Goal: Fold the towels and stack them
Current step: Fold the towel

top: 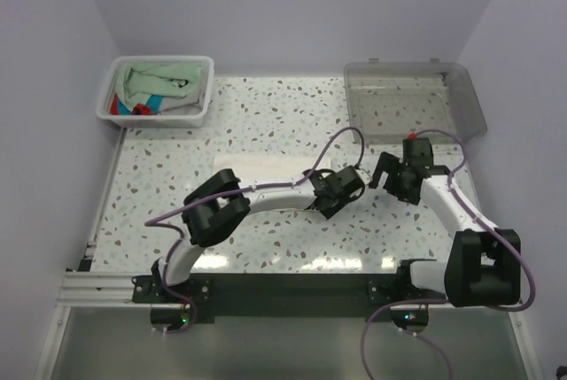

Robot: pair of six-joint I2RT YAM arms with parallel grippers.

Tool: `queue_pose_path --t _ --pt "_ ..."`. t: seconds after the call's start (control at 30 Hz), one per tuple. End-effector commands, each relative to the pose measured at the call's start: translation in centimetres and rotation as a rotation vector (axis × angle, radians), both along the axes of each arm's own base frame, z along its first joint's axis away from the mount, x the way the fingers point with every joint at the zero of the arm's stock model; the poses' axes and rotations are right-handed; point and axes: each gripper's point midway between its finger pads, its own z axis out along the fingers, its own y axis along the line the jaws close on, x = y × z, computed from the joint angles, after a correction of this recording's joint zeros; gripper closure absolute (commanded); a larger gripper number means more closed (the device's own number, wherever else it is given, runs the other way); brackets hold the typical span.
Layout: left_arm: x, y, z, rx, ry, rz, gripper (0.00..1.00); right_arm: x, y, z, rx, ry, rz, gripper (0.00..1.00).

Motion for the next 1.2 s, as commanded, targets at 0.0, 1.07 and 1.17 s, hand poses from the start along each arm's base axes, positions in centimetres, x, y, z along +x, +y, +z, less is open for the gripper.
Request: queue_pose_path --t 0.0,1.07,1.17 --pt "-0.4 1.6 -1.8 0.074 0.001 0.022 0.62 0.9 0.8 1.0 0.054 -0.061 0.003 0.01" --pt "-0.6 -0.7 5.8 -0.283 -0.002 0.045 1.0 2.7 13.7 -4.4 0.636 0.044 0.003 0.01" --pt "-0.4 -0.8 6.5 -0.297 -0.017 0.052 1.0 1.7 13.8 -5.9 0.603 0.09 -0.006 0.02"
